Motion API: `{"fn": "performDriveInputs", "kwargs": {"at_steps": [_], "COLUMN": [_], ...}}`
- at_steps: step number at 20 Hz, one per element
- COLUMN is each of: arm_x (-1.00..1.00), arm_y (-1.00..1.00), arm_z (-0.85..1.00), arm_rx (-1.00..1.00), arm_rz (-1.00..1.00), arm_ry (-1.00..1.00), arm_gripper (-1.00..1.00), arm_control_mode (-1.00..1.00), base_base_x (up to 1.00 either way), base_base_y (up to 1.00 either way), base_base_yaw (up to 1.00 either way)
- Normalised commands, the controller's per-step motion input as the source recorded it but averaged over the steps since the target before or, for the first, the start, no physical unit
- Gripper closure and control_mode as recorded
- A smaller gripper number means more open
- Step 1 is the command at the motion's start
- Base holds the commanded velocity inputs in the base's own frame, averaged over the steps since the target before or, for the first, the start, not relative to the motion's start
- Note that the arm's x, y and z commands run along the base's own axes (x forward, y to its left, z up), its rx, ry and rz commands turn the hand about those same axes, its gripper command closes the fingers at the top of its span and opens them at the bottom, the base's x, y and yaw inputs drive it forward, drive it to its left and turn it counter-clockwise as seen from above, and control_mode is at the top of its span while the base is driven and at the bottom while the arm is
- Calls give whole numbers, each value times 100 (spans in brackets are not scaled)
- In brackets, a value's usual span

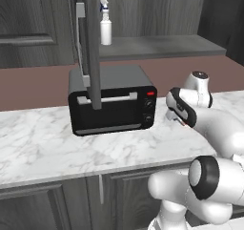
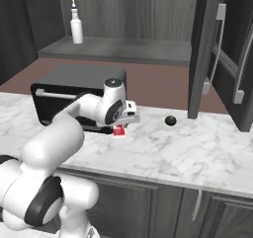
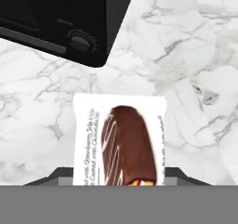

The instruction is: Pick the cereal and bar from the counter and place them in the cabinets closest to them.

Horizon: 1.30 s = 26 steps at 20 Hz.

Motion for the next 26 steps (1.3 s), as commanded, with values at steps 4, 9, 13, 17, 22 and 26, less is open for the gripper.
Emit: {"fn": "performDriveInputs", "kwargs": {"at_steps": [4,9,13,17,22,26], "arm_x": [-3,0,0,-22,-29,5], "arm_y": [0,0,-1,-20,-17,0], "arm_z": [74,81,81,46,20,57], "arm_rx": [3,1,1,5,11,9], "arm_rz": [-7,-9,-9,-2,0,-2], "arm_ry": [-15,-14,-16,-27,-35,-26], "arm_gripper": [100,100,100,100,100,100], "arm_control_mode": [-100,-100,-100,-100,-100,-100], "base_base_x": [0,0,0,0,0,0], "base_base_y": [0,0,0,0,0,0], "base_base_yaw": [0,0,0,0,0,0]}}
